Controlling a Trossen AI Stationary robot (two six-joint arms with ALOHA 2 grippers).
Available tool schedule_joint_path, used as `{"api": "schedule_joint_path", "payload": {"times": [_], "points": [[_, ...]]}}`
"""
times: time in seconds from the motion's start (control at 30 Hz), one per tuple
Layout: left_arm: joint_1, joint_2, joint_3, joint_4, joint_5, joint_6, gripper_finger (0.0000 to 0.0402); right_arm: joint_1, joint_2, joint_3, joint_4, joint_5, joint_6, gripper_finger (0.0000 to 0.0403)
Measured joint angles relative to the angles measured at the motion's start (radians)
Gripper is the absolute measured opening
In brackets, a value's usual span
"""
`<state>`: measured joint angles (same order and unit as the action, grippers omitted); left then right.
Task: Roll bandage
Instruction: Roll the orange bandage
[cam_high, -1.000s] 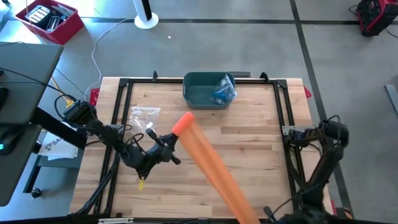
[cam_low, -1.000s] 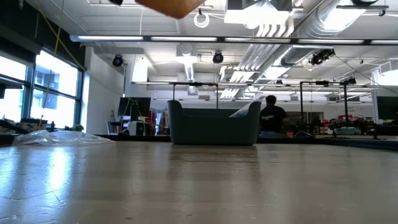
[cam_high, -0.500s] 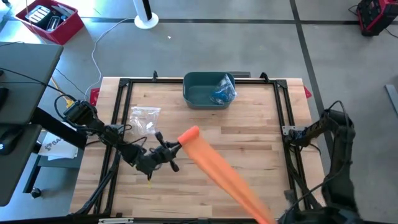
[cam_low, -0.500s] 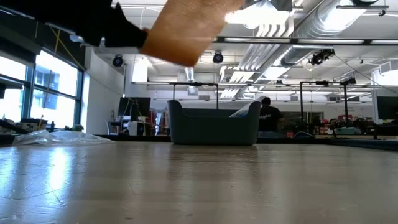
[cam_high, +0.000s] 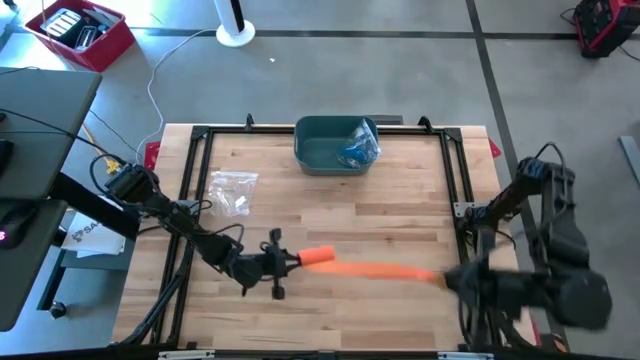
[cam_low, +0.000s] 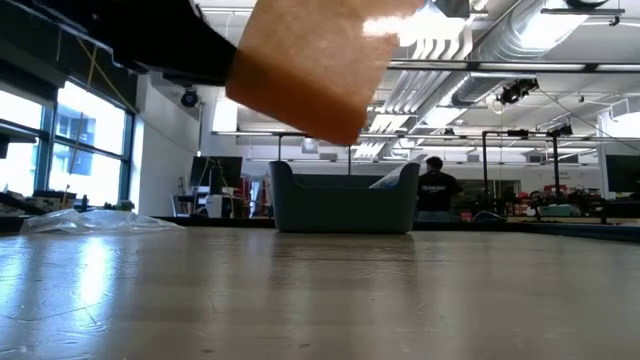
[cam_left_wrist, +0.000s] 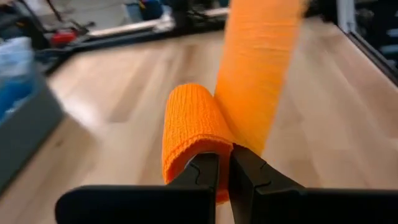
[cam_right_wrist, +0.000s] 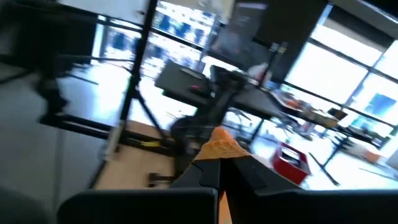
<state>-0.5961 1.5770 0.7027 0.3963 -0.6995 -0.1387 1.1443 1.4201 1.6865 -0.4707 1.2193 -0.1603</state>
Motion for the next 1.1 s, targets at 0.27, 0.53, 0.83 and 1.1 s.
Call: {"api": "schedule_joint_path", "payload": {"times": [0.27,0.53,0.83,1.1], "points": [[-0.011,0.141,0.191,-0.120,0.180,0.000,0.0005,-0.172,-0.163,0.002,-0.133,-0.072,0.003,0.0000],[-0.051,0.256,0.377,-0.117,0.342,0.014,0.0005,-0.378,-0.295,0.002,-0.405,-0.177,0.173,0.0000],[-0.112,0.248,0.581,-0.120,0.380,0.207,0.0005,-0.565,-0.311,-0.034,-0.916,-0.324,0.609,0.0000],[-0.143,0.244,0.704,-0.307,0.400,0.227,0.0005,-0.648,-0.394,-0.273,-0.869,-0.437,0.615,0.0000]]}}
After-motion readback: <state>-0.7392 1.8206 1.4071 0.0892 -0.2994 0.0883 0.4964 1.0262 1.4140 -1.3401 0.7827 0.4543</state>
